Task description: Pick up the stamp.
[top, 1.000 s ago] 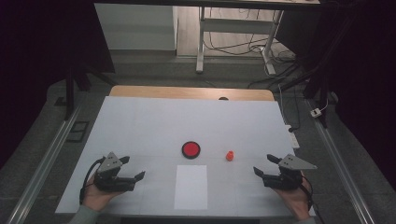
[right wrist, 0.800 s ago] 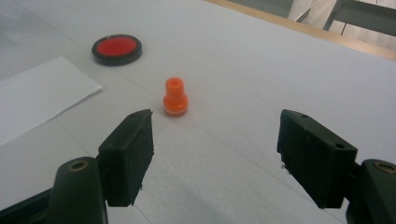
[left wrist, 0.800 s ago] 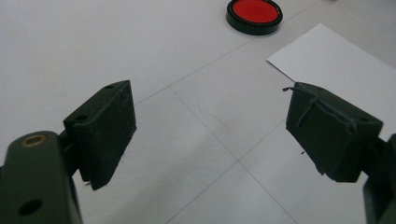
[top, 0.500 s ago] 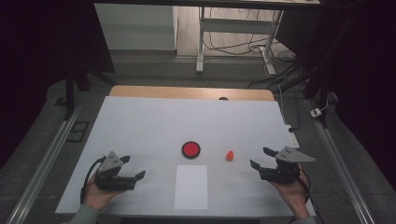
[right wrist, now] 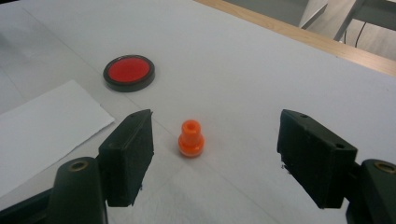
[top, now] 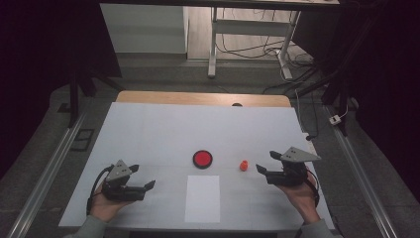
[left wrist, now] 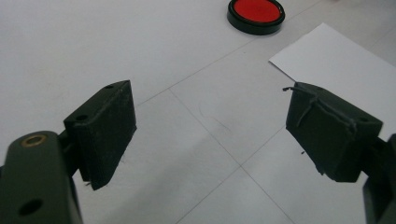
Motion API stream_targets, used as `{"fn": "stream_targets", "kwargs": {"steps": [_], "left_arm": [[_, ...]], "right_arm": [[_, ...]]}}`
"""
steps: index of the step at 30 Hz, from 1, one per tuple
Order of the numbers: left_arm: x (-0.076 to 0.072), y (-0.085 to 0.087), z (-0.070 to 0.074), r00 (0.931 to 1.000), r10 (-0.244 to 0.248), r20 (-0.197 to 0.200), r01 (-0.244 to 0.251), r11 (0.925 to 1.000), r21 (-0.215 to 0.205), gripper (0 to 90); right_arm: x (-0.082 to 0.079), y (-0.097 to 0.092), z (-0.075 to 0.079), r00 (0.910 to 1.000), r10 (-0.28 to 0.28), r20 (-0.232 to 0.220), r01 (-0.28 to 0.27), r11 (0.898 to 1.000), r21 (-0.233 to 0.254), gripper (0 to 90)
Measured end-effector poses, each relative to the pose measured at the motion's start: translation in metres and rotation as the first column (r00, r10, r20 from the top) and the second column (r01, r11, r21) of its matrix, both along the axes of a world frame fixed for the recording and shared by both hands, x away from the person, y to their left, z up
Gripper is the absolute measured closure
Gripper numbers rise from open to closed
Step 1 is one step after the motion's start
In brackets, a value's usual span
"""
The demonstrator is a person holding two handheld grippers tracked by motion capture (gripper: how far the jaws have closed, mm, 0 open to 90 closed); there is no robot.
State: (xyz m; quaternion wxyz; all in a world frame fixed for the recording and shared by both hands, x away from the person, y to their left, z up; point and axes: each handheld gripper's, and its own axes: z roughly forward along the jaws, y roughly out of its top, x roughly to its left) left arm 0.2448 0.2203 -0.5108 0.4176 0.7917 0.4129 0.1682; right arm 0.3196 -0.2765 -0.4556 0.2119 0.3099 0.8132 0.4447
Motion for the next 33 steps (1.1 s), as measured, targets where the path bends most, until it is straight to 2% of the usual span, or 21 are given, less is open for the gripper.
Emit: {"fn": "stream_targets", "kwargs": {"steps": [12,14,16,19,33], "left_arm": [[0.0,-0.001,-0.002,0.9999,0.003,-0.012,-0.003,1.0,0.004,16.3],[0.001,-0.001,-0.002,0.9999,0.004,-0.014,-0.004,1.0,0.006,16.3],[0.001,-0.001,-0.003,0.9999,0.004,-0.015,-0.004,1.0,0.006,16.3],[0.001,-0.002,-0.003,0.9999,0.001,-0.017,0.0,0.9999,0.011,16.3],[0.0,-0.001,-0.005,0.9998,0.004,-0.019,-0.003,0.9998,0.018,16.3]], "right_arm": [[0.02,0.029,0.005,0.9995,0.028,-0.015,-0.028,1.0,0.007,26.9],[0.023,0.034,0.003,0.9993,0.03,-0.021,-0.03,0.999,0.012,26.9],[0.026,0.039,-0.005,0.9981,0.039,-0.047,-0.038,0.999,0.02,27.4],[0.029,0.044,-0.011,0.9974,0.042,-0.058,-0.043,0.999,-0.021,28.2],[0.039,0.05,-0.031,0.9933,0.027,-0.113,-0.034,0.998,-0.055,33.6]]}}
